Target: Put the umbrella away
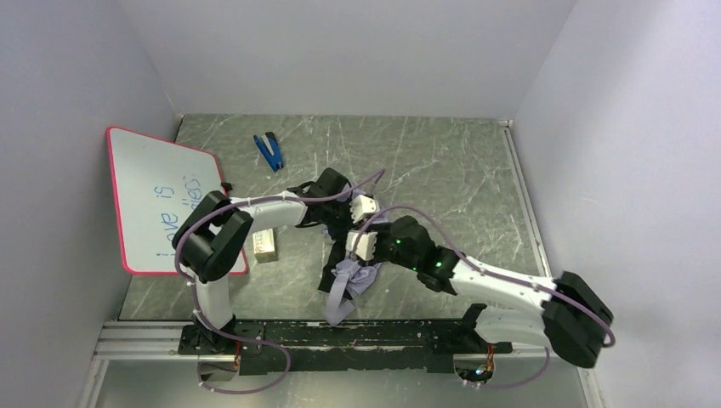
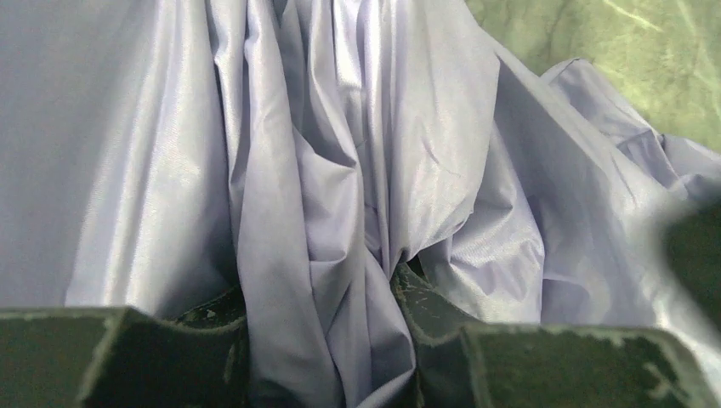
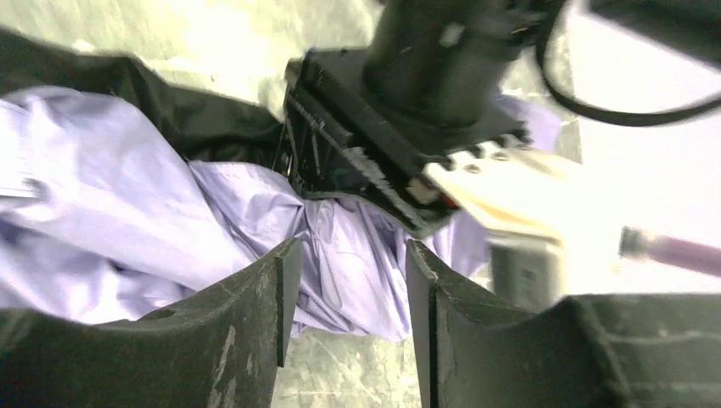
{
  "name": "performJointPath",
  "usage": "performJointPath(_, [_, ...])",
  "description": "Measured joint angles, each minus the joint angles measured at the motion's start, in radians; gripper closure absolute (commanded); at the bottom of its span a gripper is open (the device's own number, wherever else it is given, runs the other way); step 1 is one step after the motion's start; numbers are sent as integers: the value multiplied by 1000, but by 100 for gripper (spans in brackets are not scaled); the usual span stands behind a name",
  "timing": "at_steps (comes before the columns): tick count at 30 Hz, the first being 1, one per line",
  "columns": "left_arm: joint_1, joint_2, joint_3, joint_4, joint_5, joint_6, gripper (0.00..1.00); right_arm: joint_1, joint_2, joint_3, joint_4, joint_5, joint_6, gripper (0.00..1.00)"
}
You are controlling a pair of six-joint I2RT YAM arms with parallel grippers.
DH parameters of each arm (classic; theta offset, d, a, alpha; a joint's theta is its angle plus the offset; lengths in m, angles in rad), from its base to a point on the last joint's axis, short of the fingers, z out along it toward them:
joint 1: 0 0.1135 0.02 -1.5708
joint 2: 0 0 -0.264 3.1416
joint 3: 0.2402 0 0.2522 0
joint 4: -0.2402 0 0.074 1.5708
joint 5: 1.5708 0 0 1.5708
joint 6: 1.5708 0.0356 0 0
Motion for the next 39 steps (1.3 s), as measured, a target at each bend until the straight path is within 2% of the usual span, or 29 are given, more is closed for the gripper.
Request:
performJointPath(5, [-3,-26,-32,46,-56,9,95,1,-224,0,-85,-58,174,46])
performJointPath(9, [-4,-45,-58,85,-91,25,95,1,-431,-9,-116,-50,375,41])
performJointPath(14, [-4,-136,-193,212,-109,106,95,2,-646,-26,-129,144,737,41])
performJointPath(17, [-4,-204,-283,274,-108,171,95,2,-692,0,-170,291,916,41])
performJointPath(22, [-4,-234,-327,313,-108,275,95,-1,-555,181,-334,488,1115,36])
performJointPath(26, [-4,-249,-364,365,-110,320,95,-48,-348,343,-447,480,1167,35])
performJointPath(29, [-10,-290,-436,432,-113,375,95,-164,-212,411,-491,348,1172,32])
performJointPath(34, [-35,-338,-536,537,-137,484,95,-414,-95,422,-498,3,1154,26])
performJointPath(39, [-87,-343,-600,632,-178,586,95,-486,70,477,-473,-288,1075,17])
